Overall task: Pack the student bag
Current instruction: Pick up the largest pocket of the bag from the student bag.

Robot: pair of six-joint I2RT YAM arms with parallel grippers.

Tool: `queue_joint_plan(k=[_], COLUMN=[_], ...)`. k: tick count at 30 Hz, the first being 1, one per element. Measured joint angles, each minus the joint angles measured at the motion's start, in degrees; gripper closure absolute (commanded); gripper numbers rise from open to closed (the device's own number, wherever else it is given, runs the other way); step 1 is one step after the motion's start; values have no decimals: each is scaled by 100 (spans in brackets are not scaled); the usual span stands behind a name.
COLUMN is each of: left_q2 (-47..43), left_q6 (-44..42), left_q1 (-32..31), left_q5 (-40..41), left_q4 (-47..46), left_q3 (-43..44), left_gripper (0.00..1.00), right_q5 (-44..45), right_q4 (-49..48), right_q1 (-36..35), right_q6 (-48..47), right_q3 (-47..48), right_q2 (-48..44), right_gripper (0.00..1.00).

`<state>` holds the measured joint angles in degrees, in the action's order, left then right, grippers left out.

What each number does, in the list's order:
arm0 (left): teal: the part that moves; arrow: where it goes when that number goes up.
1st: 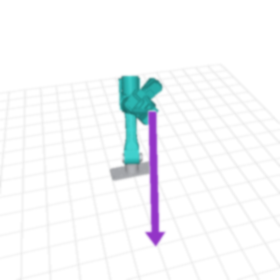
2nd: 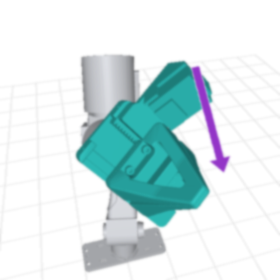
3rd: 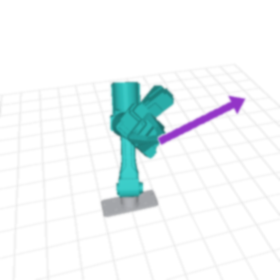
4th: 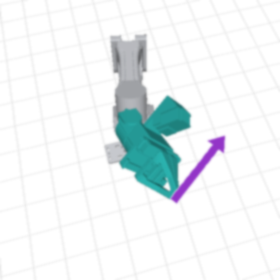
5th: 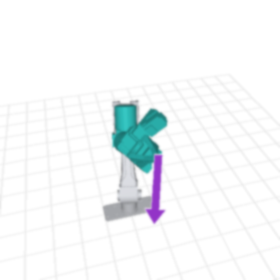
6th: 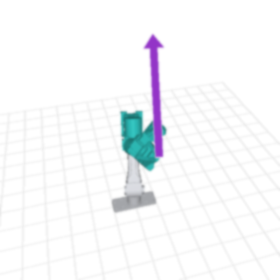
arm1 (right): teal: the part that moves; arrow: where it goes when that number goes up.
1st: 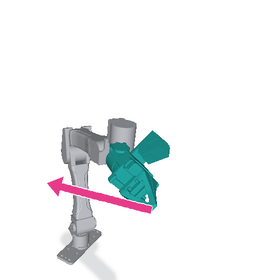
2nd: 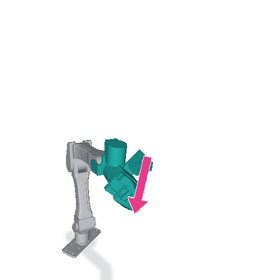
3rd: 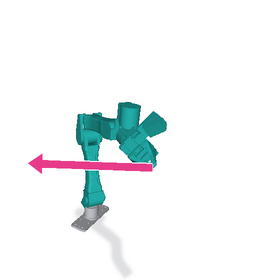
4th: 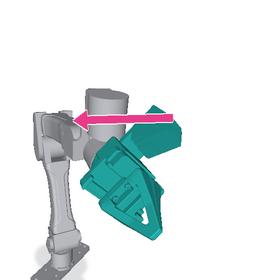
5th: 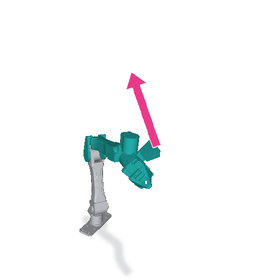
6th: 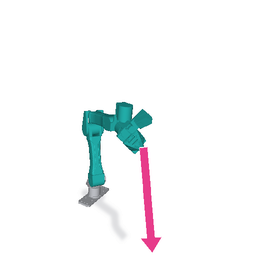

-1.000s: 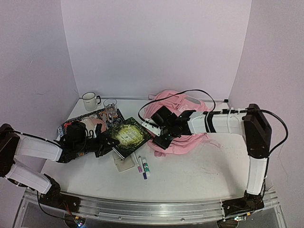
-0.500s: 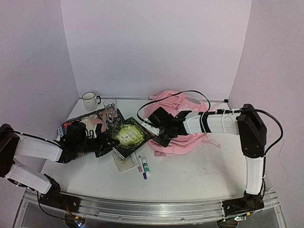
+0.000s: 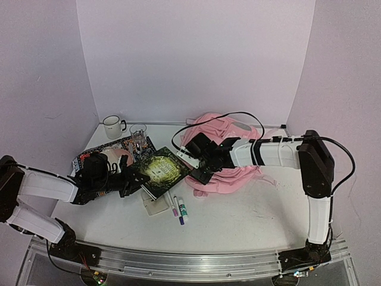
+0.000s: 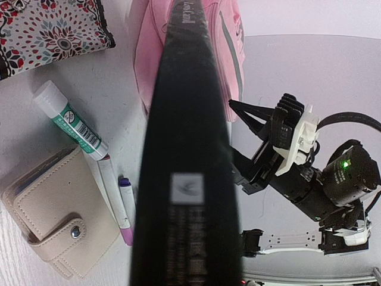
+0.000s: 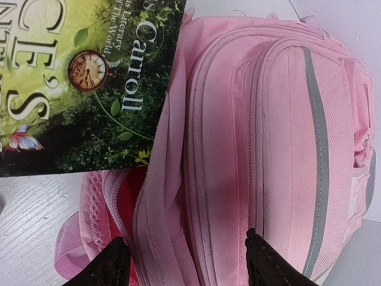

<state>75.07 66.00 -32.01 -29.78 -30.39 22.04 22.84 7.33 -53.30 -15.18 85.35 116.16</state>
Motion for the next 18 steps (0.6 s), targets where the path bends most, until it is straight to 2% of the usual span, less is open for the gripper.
queue_joint_plan(k=[10,18], left_q2=[0,-2], left_q6=[0,0], left_q1=[-28,-37], left_q5=[21,35], left_q4=[7,24], left_q3=[0,0], left_gripper=[100,100], right_q5=[-97,-97], right_q4=[-10,-28], right_q1=[67,162], right_q6=[138,184], right_q3=[132,192], right_q2=[31,402], right_gripper=[39,43])
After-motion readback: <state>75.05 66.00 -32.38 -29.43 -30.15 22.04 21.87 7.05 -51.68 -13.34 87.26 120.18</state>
